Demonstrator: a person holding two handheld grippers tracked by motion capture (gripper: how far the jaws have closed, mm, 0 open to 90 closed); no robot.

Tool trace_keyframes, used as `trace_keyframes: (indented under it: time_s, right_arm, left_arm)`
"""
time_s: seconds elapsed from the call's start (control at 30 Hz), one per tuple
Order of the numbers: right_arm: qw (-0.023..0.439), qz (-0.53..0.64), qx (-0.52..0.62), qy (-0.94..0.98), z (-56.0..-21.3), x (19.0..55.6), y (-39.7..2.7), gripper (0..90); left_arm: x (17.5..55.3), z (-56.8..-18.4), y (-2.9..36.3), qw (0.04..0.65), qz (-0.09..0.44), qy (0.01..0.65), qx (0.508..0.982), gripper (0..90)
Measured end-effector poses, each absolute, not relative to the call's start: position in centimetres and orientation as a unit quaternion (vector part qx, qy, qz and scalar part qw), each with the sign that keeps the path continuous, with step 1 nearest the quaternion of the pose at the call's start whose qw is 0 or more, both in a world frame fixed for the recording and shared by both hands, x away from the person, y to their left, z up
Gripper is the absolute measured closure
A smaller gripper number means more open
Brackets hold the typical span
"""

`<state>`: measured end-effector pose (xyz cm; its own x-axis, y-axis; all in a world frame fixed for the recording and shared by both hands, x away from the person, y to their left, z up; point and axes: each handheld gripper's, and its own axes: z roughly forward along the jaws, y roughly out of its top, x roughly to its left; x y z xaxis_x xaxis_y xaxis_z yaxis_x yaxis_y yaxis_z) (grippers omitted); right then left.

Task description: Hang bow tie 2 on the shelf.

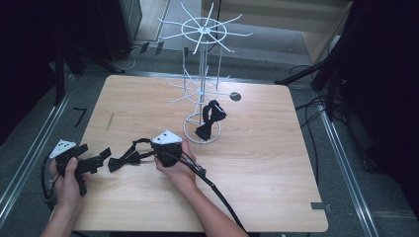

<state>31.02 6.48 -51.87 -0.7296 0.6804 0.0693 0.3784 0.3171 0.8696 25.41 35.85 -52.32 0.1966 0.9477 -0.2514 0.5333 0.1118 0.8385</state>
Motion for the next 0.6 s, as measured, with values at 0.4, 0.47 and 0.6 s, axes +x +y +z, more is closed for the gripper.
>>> trace_keyframes:
  time_s: [0.4, 0.47, 0.6]
  right_arm:
    - [0.17, 0.494, 0.321, 0.79, -50.9, 30.3, 5.6, 89.5]
    - [0.175, 0.497, 0.314, 0.79, -50.7, 30.1, 5.4, 89.5]
    - [0.18, 0.508, 0.307, 0.784, -50.1, 29.7, 5.1, 89.5]
  left_arm:
    - [25.4, -52.3, 35.9, 0.454, 0.228, 0.59, 0.627, 1.5]
    - [25.4, -52.3, 35.8, 0.454, 0.228, 0.59, 0.627, 1.5]
    - [25.4, -52.3, 35.8, 0.453, 0.229, 0.591, 0.627, 1.5]
